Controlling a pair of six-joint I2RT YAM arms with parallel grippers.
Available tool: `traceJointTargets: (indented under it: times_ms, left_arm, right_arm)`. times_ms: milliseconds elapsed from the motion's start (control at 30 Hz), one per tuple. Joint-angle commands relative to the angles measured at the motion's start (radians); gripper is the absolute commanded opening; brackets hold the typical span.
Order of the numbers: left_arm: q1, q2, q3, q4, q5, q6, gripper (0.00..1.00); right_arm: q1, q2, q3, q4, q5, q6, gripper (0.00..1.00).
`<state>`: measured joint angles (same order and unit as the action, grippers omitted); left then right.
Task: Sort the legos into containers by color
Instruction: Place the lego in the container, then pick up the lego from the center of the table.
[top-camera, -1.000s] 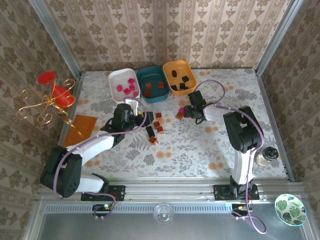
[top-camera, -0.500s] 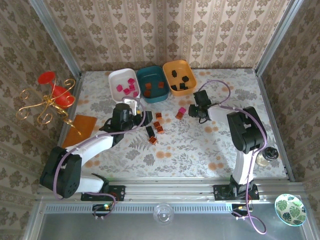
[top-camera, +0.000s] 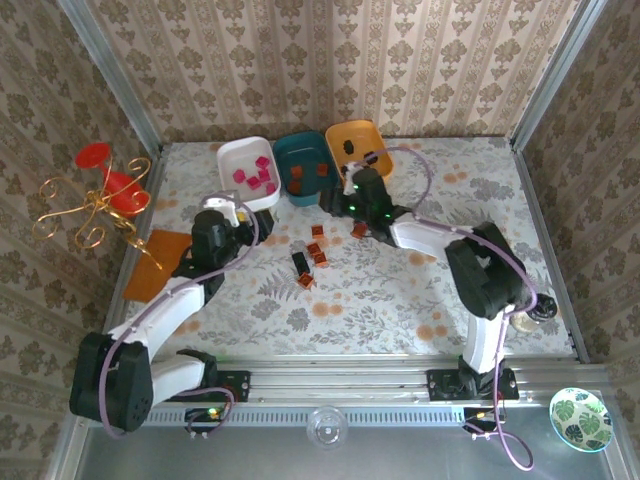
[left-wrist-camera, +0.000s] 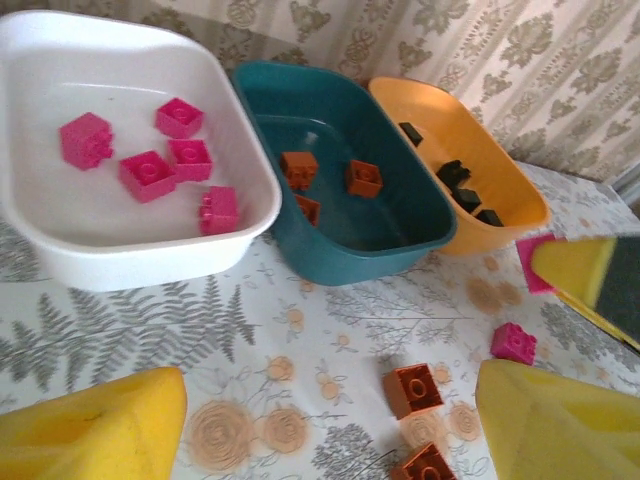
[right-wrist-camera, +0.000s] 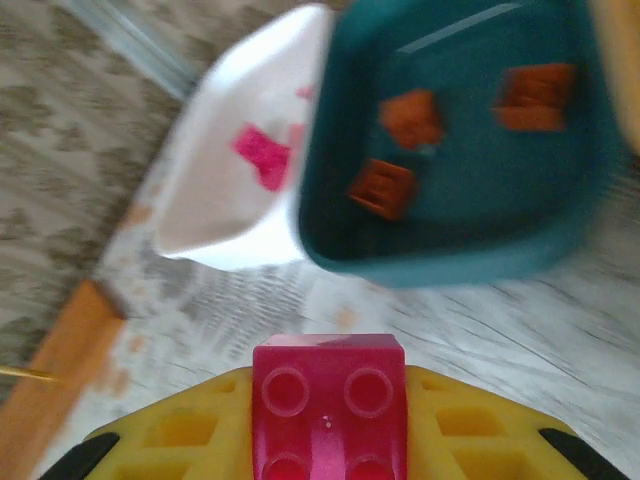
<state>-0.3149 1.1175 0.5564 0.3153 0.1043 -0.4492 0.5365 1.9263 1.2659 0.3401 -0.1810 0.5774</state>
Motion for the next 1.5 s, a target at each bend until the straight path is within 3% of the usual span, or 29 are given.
traceJointTargets:
  times_ms: [0,200,533,667,767,900,1033,1233,1467]
  left_arm:
    - [0.019,-0.061,-0.040,0.001,-0.028,-0.030,0.78]
    - [0.025,-0.146,-0.097,-0.025,-0.014,-0.052,0.78]
    - [0.023,-0.234,-0.133,-0.116,0.006,-0.044,0.78]
    - [0.021,-0.248,-0.151,-0.136,0.012,-0.050,0.78]
    - [0.021,-0.244,-0.155,-0.138,0.020,-0.047,0.78]
    - [0.018,-0.239,-0.170,-0.118,0.021,-0.057,0.78]
    - [-0.002,-0.198,-0.152,-0.108,0.035,-0.053,0.78]
    - [-0.116,-0.022,-0.074,-0.096,0.015,-0.016,0.78]
    - [-0.239,0.183,0.047,-0.113,-0.010,0.033,0.77]
  right_arm:
    - [0.029,0.127,0.145,0.076,-0.056,0.061,0.31]
    - [0.061,0.373,0.463,0.043,-0.046,0.105,0.32]
    - [0.072,0.734,1.046,-0.201,-0.015,0.123,0.35]
    - [0.071,0.820,1.235,-0.308,-0.030,0.120,0.45]
    - [0.068,0.793,1.244,-0.339,-0.049,0.104,0.58]
    - [0.051,0.678,1.143,-0.340,-0.092,0.086,0.67]
    - [0.025,0.461,0.842,-0.195,-0.124,0.082,0.69]
    - [-0.024,0.126,0.377,-0.063,-0.166,0.035,0.71]
    - [-0.053,-0.239,-0.068,-0.190,-0.069,-0.142,0.75]
